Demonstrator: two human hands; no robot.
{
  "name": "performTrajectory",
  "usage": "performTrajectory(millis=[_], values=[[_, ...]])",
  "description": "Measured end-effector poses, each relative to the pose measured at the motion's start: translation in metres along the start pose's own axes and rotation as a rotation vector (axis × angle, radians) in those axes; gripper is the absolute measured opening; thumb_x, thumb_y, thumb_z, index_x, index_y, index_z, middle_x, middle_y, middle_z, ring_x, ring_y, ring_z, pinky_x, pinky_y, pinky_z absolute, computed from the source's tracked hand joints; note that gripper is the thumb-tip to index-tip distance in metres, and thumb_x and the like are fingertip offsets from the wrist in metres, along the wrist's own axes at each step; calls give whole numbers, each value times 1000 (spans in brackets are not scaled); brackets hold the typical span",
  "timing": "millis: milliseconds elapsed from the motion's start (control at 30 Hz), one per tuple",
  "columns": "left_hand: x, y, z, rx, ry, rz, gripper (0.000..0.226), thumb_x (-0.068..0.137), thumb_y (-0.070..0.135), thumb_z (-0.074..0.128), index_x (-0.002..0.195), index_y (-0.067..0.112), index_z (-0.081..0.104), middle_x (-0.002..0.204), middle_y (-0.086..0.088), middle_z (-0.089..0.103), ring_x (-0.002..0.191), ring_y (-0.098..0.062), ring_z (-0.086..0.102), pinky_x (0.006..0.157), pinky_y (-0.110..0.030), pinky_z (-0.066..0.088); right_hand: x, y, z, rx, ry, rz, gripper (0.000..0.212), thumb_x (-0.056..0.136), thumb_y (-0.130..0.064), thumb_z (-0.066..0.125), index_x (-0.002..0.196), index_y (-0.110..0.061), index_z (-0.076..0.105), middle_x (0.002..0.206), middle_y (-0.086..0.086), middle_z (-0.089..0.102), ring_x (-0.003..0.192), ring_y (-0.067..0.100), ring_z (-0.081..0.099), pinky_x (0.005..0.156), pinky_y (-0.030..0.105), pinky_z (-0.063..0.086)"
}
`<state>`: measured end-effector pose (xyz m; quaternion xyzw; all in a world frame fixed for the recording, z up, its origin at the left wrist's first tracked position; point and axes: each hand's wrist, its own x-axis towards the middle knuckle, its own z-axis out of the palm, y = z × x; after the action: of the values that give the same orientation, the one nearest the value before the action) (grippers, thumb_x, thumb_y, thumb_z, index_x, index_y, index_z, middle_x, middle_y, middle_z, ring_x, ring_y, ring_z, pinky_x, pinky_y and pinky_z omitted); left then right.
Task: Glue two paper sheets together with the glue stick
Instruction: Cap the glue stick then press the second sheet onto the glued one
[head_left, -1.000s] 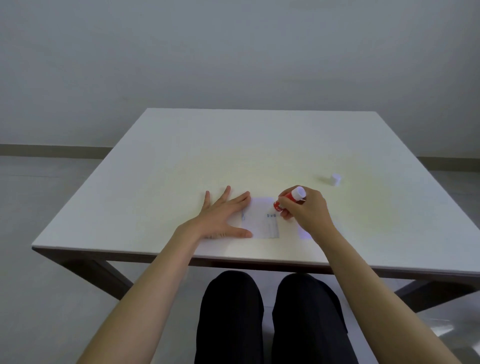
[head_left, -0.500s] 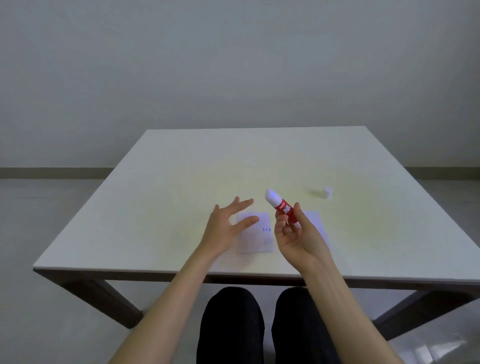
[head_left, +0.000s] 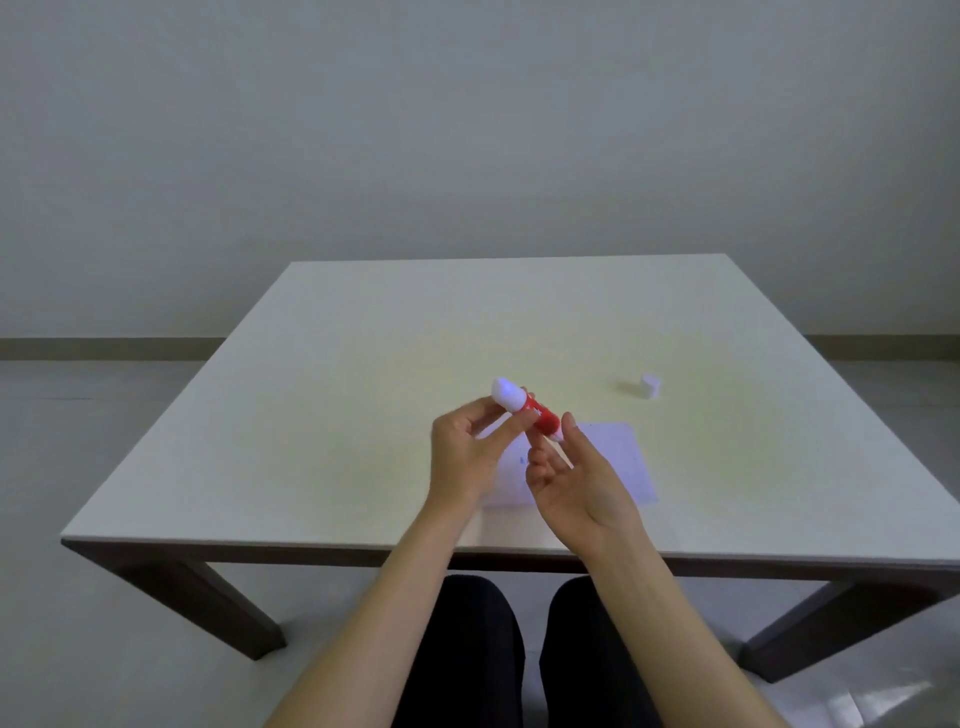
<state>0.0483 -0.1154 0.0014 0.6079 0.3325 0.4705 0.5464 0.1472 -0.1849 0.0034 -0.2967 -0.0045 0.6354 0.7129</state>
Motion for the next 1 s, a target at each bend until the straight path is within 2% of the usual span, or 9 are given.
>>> performTrajectory(millis=[100,167,233,333,467,567,767,900,1000], values=[[36,23,-25,115,17,127,18,81,27,68,69,17,76,77,4,78,80,-3,69,78,-11,46,1,-10,-8,-127,36,-52,23,87,-25,62,107,-15,63,107,7,66,57,13,59,60,24,49],[65,37,-44,297,90,140,25,81,32,64,64,18,75,70,9,76,57,2,57,57,-8,41,0,-17,-12,-195,13,-91,24,88,-23,60,111,-16,63,108,5,66,62,14,59,65,25,47],[89,41,-61,503,124,103,29,80,36,60,60,19,73,64,14,72,44,-4,38,41,-9,28,-2,-20,-13,-267,-13,-121,31,80,-23,66,110,-17,65,101,3,69,63,14,59,67,26,46],[110,32,-75,669,80,57,38,84,41,57,59,15,71,60,9,70,43,-9,35,42,-13,28,-4,-20,-12,-347,-55,-137,46,63,-24,73,108,-15,66,89,1,72,62,15,59,66,27,45],[117,12,-81,719,81,-6,44,85,45,55,59,14,71,61,3,67,48,-12,33,48,-22,28,-6,-17,-15,-449,-101,-126,32,79,-14,67,110,-12,64,90,4,71,61,16,59,64,27,46],[117,2,-84,713,81,-27,39,84,41,57,58,16,72,57,9,66,48,-9,36,47,-17,28,-7,-18,-16,-508,-102,-136,22,89,-8,59,109,-11,65,90,4,70,61,16,58,64,26,47],[117,-8,-90,667,105,-47,41,86,43,58,59,15,73,64,7,69,52,-7,37,43,-10,31,-8,-16,-16,-553,-133,-160,20,90,-7,56,106,-11,66,88,4,71,61,15,58,61,24,49],[116,-11,-93,677,96,-58,42,86,43,58,58,15,72,61,15,67,49,-5,39,43,-10,31,-7,-13,-14,-549,-146,-158,19,91,-6,55,105,-10,66,87,4,71,60,16,57,60,24,49],[115,-15,-95,681,91,-72,40,85,41,58,59,14,73,64,8,69,50,-6,38,43,-10,31,-7,-13,-14,-544,-145,-157,18,90,-6,55,104,-10,67,85,4,71,60,16,58,59,23,50]])
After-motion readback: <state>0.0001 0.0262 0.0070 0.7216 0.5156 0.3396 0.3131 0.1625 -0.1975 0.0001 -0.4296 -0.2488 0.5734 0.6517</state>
